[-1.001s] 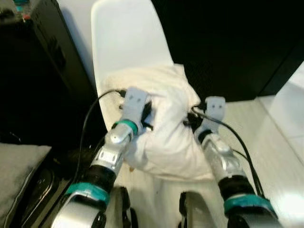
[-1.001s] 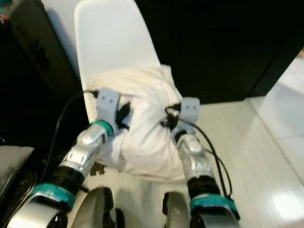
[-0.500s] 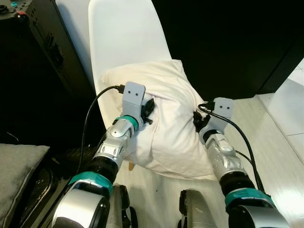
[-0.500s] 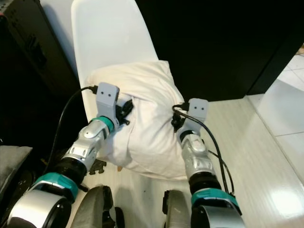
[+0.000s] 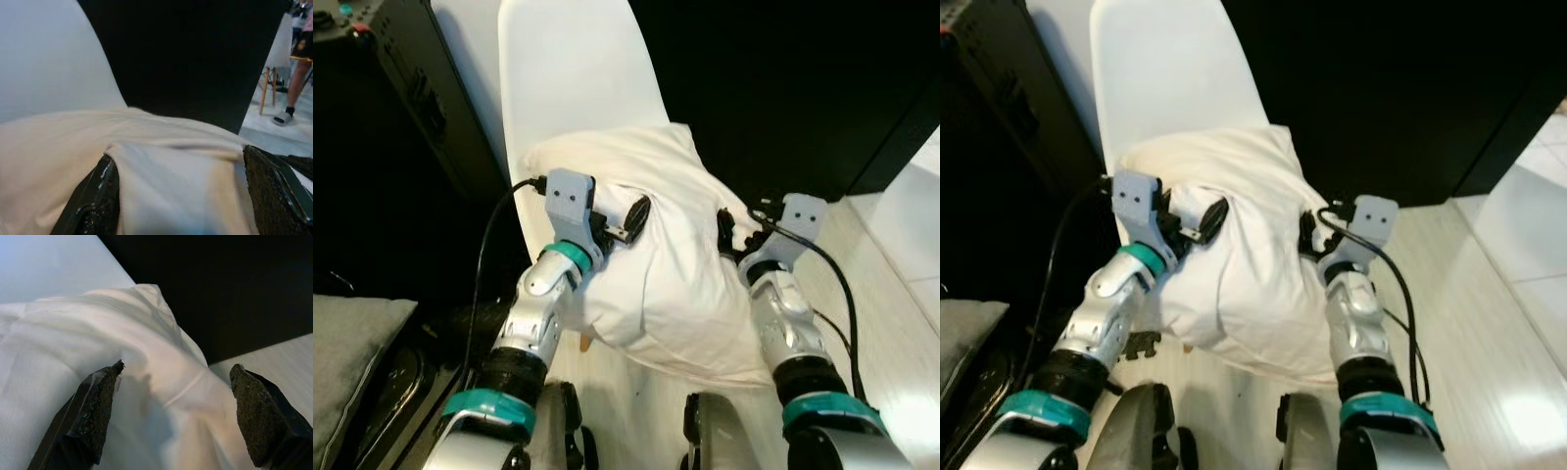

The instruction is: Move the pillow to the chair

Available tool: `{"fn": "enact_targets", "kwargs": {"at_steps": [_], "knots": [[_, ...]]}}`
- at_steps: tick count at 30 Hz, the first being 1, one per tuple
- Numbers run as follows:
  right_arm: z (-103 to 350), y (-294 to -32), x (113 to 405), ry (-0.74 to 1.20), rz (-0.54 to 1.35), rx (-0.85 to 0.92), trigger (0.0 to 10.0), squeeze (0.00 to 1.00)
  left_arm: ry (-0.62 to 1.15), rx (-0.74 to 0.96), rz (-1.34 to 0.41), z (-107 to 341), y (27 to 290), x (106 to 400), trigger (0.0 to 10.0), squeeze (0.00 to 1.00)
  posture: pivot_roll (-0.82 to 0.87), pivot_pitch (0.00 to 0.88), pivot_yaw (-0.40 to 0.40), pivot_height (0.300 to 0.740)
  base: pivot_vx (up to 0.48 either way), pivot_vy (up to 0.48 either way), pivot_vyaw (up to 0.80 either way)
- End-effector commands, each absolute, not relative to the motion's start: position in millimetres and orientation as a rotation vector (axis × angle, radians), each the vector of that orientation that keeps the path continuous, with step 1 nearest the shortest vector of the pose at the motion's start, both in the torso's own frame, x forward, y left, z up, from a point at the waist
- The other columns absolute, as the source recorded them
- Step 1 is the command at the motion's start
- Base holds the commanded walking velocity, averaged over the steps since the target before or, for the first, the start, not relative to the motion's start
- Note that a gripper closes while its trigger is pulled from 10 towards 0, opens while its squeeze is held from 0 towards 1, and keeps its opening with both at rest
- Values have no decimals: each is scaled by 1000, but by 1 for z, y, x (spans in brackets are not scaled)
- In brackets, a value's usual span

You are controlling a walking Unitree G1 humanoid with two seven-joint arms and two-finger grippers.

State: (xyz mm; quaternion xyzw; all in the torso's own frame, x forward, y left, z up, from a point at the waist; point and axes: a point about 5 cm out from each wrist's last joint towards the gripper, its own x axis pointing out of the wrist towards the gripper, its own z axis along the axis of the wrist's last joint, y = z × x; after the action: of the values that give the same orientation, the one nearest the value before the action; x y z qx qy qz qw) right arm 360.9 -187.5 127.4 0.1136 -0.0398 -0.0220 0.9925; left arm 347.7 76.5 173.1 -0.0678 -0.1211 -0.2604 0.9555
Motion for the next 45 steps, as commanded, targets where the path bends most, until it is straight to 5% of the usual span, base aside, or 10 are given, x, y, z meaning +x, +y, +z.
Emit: {"fn": "enact_targets", "kwargs": {"at_steps": [1, 6, 7, 11, 14, 16, 18, 20, 21, 45], "knots": [[118, -188, 355, -62, -40, 201, 10000, 1000, -270, -134, -533, 176, 80, 342, 10000, 1000, 26, 34, 128, 612, 0, 0, 0], [110, -196, 352, -22, -75, 158, 10000, 1000, -250, -142, -508, 170, 84, 338, 10000, 1000, 21, 23, 127, 612, 0, 0, 0], [106, -204, 350, 3, -112, 123, 10000, 0, -241, -146, -495, 167, 86, 337, 10000, 1000, 17, 10, 124, 612, 0, 0, 0], [102, -212, 349, 32, -153, 80, 10000, 0, -233, -144, -488, 165, 87, 335, 10000, 1000, 15, 7, 125, 612, 0, 0, 0], [99, -230, 346, 65, -229, 10, 10000, 0, -214, -144, -479, 161, 86, 332, 10000, 659, 10, 0, 127, 612, 0, 0, 0], [100, -235, 345, 68, -246, -28, 10000, 0, -207, -138, -476, 160, 86, 332, 10000, 627, 9, 0, 128, 612, 0, 0, 0], [105, -235, 345, 33, -231, 8, 10000, 0, -202, -138, -451, 162, 88, 332, 10000, 145, 8, 0, 130, 612, 0, 0, 0], [107, -232, 346, 14, -214, 32, 10000, 0, -202, -138, -437, 163, 90, 332, 10000, 145, 8, 0, 130, 612, 0, 0, 0], [110, -226, 346, -13, -186, 61, 10000, 0, -194, -133, -416, 164, 94, 332, 10000, 0, 9, 0, 128, 612, 0, 0, 0], [132, -135, 331, -122, 96, 204, 10000, 0, -254, -87, -156, 188, 134, 334, 10000, 0, 39, 0, 101, 617, 0, 0, 0]]}}
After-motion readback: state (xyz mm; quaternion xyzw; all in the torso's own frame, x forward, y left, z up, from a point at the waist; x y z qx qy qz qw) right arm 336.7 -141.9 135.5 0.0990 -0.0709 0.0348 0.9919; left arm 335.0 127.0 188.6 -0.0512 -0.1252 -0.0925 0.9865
